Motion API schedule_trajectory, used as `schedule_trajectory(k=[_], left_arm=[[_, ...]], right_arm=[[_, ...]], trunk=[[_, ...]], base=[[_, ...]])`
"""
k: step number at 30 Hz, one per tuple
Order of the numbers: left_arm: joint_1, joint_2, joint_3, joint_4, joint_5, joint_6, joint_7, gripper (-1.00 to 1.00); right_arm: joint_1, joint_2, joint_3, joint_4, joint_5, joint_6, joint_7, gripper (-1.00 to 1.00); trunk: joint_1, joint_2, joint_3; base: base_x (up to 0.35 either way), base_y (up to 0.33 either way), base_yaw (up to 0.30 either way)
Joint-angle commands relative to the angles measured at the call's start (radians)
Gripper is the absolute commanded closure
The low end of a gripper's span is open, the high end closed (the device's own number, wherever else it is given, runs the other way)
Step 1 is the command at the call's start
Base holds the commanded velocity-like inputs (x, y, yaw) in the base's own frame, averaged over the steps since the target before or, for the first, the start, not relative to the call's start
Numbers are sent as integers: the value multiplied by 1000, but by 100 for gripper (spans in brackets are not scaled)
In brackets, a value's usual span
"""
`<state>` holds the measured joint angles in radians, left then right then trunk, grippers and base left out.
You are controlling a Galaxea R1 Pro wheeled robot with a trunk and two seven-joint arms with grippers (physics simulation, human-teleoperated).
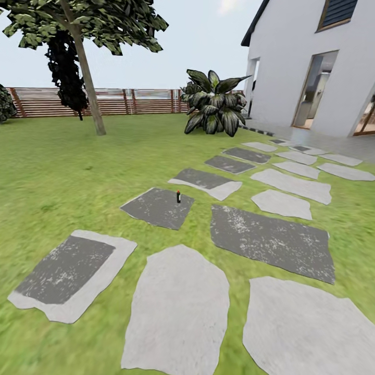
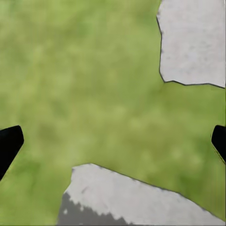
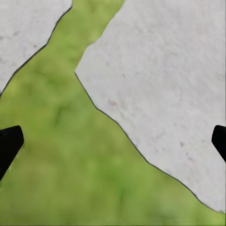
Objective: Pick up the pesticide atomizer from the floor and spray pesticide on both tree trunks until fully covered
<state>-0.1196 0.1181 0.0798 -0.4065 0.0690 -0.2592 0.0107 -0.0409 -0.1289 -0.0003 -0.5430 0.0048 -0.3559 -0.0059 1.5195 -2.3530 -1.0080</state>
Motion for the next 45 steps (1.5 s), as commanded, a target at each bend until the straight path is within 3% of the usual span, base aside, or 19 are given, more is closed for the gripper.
schedule_trajectory(k=[1,14,36,45], left_arm=[[0,0,0,0,0,0,0,-100],[0,0,0,0,0,0,0,-100],[0,0,0,0,0,0,0,-100],[0,0,0,0,0,0,0,-100]], right_arm=[[0,0,0,0,1,0,0,-100],[1,0,0,1,0,0,1,-100],[0,0,0,2,0,0,0,-100],[0,0,0,2,1,0,0,-100]], trunk=[[0,0,0],[0,0,0],[0,0,0],[0,0,0]], base=[[331,105,0],[331,104,-23],[331,105,-275],[331,105,-58]])
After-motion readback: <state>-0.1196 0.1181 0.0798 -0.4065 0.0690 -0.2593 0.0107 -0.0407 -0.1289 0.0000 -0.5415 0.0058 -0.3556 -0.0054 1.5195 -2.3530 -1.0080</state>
